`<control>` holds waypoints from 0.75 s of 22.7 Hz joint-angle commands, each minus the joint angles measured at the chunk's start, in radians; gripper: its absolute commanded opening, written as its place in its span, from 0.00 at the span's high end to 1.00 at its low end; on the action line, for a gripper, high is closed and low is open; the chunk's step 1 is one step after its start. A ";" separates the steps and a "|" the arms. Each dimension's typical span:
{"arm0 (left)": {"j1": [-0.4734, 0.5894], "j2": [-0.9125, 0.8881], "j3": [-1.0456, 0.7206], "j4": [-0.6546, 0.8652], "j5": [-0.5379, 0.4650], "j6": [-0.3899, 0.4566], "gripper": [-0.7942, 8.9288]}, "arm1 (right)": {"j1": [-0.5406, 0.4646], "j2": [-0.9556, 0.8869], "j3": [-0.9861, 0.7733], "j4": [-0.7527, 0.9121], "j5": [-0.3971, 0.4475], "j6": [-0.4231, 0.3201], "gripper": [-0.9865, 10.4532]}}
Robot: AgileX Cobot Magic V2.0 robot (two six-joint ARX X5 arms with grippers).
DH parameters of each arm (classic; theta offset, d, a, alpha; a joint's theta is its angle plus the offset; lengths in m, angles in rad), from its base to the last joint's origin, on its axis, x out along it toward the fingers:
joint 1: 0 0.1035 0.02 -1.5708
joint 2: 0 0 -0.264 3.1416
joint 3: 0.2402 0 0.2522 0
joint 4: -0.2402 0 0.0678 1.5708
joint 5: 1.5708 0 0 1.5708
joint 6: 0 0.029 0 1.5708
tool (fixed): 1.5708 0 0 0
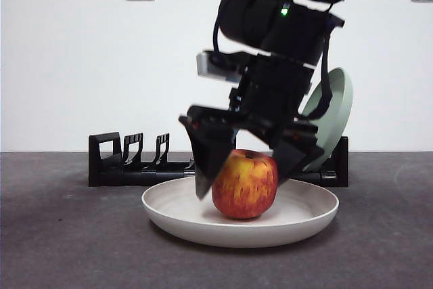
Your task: Take the yellow plate from the plate rack,put the plate on the table,take the apple from the table,put the apple in the plate
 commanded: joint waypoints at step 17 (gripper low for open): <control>0.004 0.238 -0.004 0.291 0.190 0.372 0.85 | 0.000 -0.536 -0.010 -0.019 0.134 -0.059 0.66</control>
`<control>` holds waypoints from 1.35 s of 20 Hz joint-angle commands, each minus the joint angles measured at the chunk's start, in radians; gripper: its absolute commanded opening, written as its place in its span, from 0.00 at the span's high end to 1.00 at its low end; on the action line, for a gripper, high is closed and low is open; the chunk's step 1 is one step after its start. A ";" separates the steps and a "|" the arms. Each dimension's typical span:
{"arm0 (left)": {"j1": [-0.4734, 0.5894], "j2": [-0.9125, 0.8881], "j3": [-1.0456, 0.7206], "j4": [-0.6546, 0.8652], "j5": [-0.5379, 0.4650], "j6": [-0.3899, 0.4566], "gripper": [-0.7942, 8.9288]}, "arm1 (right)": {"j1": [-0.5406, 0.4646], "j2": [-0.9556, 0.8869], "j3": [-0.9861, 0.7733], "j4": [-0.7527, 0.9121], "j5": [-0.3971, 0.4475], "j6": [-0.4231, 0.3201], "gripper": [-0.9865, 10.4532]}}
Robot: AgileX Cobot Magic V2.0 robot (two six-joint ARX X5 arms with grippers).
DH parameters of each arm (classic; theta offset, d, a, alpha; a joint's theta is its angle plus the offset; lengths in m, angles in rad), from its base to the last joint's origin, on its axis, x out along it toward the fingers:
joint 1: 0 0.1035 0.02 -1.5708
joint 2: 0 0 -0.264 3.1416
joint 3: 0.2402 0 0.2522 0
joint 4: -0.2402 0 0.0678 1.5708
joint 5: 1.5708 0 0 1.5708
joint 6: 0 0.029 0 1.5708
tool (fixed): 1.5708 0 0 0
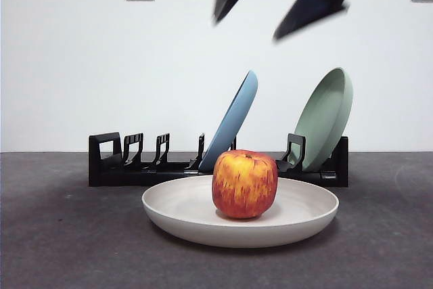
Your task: Take the yellow plate from the plate rack,put the plate on the table,take the apple from the table,put the apple in the plate
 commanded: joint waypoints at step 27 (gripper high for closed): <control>0.386 -0.335 -0.668 0.545 0.631 -0.073 0.93 | -0.045 -0.694 -0.556 0.069 0.066 0.160 0.92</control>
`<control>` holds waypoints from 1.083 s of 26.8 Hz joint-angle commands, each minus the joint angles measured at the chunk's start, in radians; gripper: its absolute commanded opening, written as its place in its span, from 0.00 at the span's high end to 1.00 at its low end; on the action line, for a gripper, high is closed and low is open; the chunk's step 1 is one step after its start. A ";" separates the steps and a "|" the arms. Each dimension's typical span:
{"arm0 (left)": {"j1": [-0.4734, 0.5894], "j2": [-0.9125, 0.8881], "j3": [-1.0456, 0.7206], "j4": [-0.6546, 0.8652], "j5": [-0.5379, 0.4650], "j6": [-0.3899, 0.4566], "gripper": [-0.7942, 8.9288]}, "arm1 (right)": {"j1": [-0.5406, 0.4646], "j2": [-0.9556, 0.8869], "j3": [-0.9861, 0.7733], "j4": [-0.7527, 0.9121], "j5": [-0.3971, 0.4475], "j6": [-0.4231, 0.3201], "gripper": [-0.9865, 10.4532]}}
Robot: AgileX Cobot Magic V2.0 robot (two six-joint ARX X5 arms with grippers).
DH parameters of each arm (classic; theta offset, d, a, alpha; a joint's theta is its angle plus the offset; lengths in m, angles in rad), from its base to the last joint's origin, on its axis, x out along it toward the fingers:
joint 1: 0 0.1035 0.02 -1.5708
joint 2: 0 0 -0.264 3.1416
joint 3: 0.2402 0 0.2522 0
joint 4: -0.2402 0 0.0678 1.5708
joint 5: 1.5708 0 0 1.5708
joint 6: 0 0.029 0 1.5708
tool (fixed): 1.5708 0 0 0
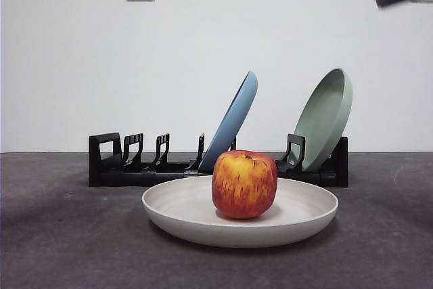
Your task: Take the yellow plate from the plate rack,put the plate on the table,take the apple from the table,put the apple in the plate
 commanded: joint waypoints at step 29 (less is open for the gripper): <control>0.131 -0.107 -0.009 -0.137 0.001 -0.042 0.92 | 0.001 0.010 -0.019 0.018 0.000 0.059 0.91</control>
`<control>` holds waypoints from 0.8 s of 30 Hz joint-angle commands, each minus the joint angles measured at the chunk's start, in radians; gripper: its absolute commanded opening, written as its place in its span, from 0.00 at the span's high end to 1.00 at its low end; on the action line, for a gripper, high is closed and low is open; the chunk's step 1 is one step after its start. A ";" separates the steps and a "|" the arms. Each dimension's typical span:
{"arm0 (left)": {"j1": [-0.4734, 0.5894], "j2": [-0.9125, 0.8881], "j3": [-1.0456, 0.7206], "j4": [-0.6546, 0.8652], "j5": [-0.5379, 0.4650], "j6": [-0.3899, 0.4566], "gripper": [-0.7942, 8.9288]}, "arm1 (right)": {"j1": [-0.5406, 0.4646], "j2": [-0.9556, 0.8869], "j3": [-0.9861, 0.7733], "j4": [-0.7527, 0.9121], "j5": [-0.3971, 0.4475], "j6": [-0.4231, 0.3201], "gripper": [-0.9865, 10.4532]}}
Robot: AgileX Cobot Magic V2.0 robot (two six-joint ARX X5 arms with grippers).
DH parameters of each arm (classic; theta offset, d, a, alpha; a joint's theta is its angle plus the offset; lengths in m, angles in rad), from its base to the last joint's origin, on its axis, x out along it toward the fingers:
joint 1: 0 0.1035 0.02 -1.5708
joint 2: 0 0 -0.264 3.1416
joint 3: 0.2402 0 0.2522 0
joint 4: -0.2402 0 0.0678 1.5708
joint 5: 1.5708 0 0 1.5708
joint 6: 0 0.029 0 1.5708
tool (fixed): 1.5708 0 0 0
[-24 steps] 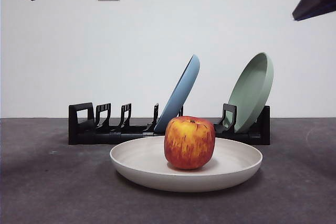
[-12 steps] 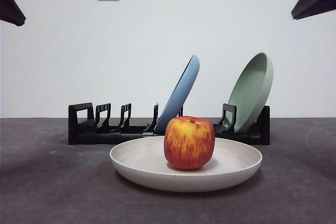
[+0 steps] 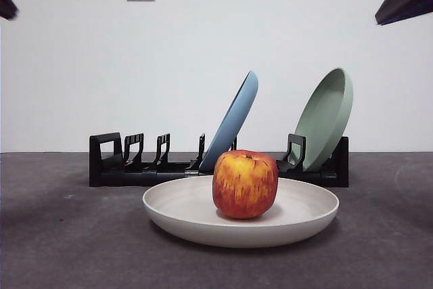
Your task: Take the yellow plate from the plate rack,put the plate on the table,take the apple from the table,put the apple in the plate
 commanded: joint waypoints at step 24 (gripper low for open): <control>0.595 -0.486 -0.520 0.317 0.133 0.057 0.92 | 0.001 0.000 -0.004 0.005 0.003 0.008 0.91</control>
